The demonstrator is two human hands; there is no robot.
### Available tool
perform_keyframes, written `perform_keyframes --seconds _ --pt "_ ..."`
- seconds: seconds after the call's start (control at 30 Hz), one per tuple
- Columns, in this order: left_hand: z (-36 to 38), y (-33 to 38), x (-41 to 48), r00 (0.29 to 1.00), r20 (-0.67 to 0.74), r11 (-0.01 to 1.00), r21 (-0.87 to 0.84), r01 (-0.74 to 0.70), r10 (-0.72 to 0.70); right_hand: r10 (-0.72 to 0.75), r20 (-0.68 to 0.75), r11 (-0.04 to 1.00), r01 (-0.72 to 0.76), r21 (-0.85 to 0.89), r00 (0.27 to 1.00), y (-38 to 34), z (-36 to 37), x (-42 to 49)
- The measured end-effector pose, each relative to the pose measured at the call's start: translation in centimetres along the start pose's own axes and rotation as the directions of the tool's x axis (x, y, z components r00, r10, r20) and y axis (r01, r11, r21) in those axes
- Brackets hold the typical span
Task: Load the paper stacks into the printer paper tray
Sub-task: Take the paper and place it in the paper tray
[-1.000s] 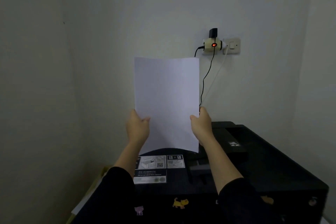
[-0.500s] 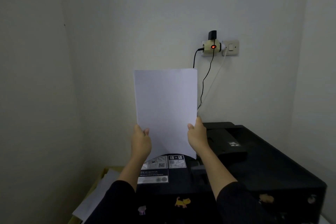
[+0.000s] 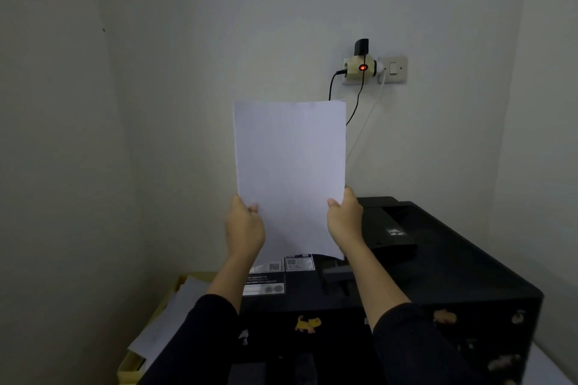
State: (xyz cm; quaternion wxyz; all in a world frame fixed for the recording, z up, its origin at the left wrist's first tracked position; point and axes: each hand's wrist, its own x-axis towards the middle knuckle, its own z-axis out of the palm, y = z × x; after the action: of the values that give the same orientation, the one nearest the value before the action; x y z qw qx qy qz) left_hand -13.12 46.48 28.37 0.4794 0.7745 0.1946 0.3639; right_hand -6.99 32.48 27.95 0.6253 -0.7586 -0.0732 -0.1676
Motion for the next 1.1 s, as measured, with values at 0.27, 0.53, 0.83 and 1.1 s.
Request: perform_keyframes --seconds 0.27,0.53,0.83,1.1 --pt "1.0 2.5 -2.2 0.993 0.031 0.991 -0.059 0.119 -0.117 0.054 -0.094 0.996 -0.060 -0.071 0.994 -0.3 -6.8 -0.7" --pt "2.8 0.3 -14.1 0.958 0.169 0.941 -0.211 0.266 -0.233 0.244 -0.103 0.969 -0.245 0.005 0.964 5.7 -14.6 -7.9" --pt "4.0 -4.9 -27.0 0.952 0.188 0.911 -0.293 0.290 -0.242 0.313 -0.080 0.944 -0.301 0.136 0.946 13.4 -20.8 -17.5" --pt "2.8 -10.4 -35.3 0.916 0.164 0.875 -0.276 0.398 -0.365 0.451 -0.029 0.883 -0.442 0.157 0.892 19.6 -21.9 -25.5"
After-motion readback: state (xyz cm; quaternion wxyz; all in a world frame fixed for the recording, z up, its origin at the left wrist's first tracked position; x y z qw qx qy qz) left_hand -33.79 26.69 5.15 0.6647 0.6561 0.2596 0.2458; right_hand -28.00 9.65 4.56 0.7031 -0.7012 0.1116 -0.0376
